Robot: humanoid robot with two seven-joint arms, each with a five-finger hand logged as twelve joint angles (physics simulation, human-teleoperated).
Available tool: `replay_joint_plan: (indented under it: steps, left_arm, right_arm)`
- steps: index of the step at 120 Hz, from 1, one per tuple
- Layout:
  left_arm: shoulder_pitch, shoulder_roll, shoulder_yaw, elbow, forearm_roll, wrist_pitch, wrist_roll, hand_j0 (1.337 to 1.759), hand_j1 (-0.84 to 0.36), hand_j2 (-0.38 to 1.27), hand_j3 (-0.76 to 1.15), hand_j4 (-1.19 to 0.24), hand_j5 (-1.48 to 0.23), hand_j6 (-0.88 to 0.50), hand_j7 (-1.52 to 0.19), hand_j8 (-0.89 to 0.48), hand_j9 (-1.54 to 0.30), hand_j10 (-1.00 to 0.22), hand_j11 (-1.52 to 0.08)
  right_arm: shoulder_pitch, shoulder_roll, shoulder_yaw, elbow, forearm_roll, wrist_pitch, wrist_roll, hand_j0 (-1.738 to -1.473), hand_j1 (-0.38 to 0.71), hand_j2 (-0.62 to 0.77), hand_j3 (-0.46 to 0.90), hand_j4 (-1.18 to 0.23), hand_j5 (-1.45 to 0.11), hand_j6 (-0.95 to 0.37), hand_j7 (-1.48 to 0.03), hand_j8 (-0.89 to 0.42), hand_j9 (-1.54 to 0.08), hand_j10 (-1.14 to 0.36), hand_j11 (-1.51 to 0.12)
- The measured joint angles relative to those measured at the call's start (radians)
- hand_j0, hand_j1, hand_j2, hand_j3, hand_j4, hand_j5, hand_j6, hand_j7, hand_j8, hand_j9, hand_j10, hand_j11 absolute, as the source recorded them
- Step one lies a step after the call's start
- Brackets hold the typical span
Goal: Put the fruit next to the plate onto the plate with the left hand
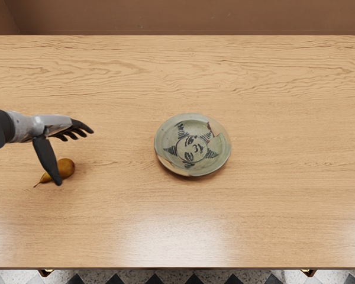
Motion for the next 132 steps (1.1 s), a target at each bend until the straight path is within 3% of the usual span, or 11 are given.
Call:
replay_joint_plan:
  steps: [54,132]
  left_arm:
    - [0.100,-0.079,0.003,0.022,0.225,0.153,0.000,1.658,0.15,0.04,0.00,-0.17,-0.22,-0.17,-0.22,-0.17,-0.22,-0.17,-0.22]
    - [0.187,-0.138,0.029,0.079,0.339,0.295,0.000,1.658,0.15,0.04,0.00,-0.17,-0.22,-0.18,-0.22,-0.18,-0.22,-0.17,-0.22]
  right_arm:
    - [0.000,0.000,0.000,0.000,0.000,0.000,0.000,-1.658,-0.35,0.00,0.00,0.00,0.00,0.00,0.00,0.00,0.00,0.00,0.00]
    - [0.000,0.000,-0.001,0.000,0.000,0.000,0.000,-1.658,-0.35,0.00,0.00,0.00,0.00,0.00,0.00,0.00,0.00,0.00,0.00]
